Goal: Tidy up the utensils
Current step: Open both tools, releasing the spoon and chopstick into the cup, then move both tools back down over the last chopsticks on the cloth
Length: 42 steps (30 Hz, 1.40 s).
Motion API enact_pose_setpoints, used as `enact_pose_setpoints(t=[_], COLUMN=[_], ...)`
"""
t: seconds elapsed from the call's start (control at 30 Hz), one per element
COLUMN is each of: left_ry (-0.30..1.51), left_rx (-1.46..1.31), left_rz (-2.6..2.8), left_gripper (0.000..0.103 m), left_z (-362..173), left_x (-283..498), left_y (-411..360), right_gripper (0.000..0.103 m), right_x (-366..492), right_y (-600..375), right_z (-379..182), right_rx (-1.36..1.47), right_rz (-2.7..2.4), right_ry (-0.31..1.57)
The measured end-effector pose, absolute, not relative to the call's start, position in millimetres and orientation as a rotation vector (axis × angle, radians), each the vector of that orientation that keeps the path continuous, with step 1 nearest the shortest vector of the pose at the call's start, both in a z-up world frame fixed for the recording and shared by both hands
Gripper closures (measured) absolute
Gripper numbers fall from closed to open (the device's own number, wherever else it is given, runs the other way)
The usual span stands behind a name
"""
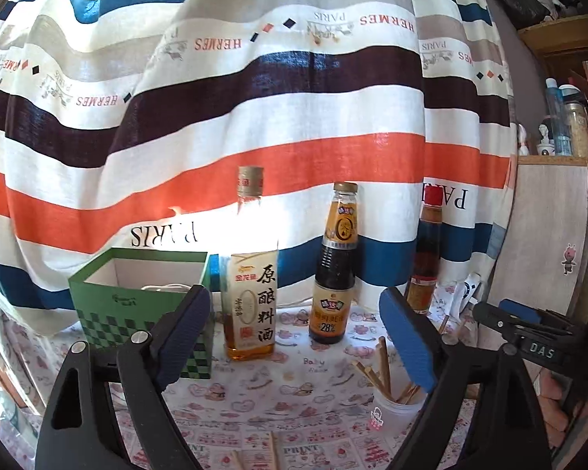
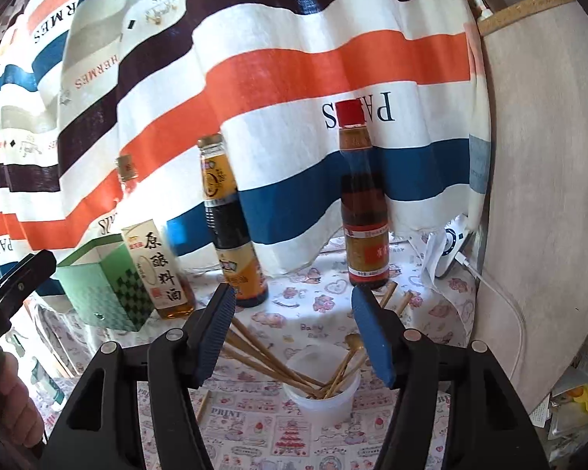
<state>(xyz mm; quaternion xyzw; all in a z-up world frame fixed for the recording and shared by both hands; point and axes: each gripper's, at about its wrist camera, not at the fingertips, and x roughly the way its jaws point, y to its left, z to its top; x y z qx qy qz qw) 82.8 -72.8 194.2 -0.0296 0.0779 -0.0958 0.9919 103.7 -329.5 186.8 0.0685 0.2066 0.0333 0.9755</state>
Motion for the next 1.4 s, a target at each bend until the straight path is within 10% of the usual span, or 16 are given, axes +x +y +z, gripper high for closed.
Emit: enact_pose_setpoints(t=[1.4], left_ry=[0.363], left_rx=[-0.156], left_rz=[0.140], left_gripper=[0.001], left_z=[23], left_x=[73], left_y=[57], right_gripper=[0.036], right_x=[69], right_y=[-237], right_z=[39], right_rx=[-0.038], right_rz=[0.108], right_ry=[0.629])
